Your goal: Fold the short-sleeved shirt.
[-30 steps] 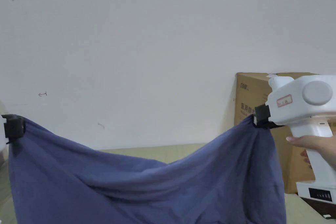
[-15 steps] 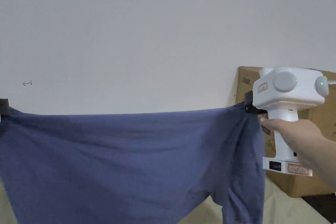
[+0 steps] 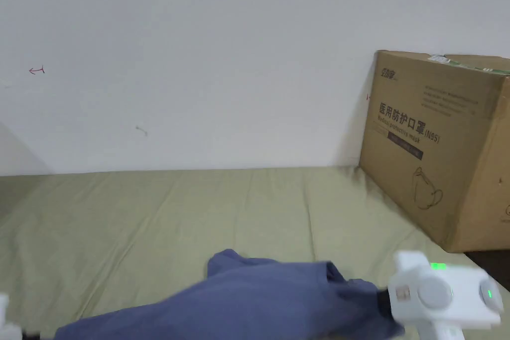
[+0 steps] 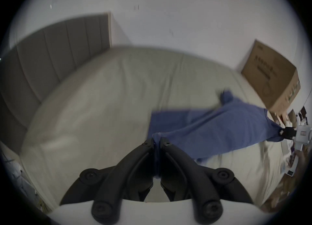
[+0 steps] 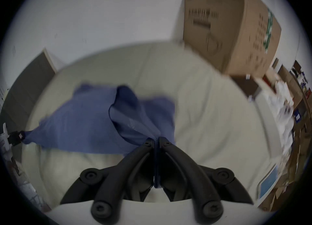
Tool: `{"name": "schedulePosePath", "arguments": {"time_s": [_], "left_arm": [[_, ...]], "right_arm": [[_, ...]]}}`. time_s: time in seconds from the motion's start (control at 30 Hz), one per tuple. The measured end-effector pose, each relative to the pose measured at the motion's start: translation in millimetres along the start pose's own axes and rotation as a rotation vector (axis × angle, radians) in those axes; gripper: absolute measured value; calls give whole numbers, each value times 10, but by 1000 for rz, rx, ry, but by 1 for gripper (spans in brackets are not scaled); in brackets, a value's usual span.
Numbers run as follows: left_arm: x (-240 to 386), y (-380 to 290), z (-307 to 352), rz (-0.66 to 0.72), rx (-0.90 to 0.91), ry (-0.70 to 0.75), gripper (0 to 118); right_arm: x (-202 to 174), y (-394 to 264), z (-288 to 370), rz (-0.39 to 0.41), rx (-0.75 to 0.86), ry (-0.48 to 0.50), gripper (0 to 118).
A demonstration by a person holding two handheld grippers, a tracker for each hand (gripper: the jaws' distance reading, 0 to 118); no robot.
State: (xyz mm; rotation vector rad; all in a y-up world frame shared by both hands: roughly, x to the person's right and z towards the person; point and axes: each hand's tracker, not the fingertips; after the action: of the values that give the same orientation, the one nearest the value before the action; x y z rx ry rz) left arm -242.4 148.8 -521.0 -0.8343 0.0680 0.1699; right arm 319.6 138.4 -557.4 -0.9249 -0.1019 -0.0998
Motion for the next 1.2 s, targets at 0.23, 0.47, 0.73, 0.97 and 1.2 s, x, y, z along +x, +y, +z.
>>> {"name": "schedulePosePath", "arguments": {"time_s": [0.23, 0.47, 0.73, 0.97, 1.2], "left_arm": [[-479, -1204, 498, 57, -63, -71, 5], [-685, -1522, 984, 26, -86, -98, 5], [-707, -1484, 1010, 40, -90, -115, 85], [-541, -1110, 1626, 157, 95, -191, 97], [-182, -972, 2731, 182, 615, -127, 39]], "right_arm": [[443, -1521, 452, -83, -40, 103, 3], [694, -2069, 1168, -124, -17, 144, 3], [509, -2023, 1040, -56, -81, 104, 66], [324, -1652, 1651, -152, 90, 173, 110], [-116, -1450, 2798, -214, 644, 396, 91]]}}
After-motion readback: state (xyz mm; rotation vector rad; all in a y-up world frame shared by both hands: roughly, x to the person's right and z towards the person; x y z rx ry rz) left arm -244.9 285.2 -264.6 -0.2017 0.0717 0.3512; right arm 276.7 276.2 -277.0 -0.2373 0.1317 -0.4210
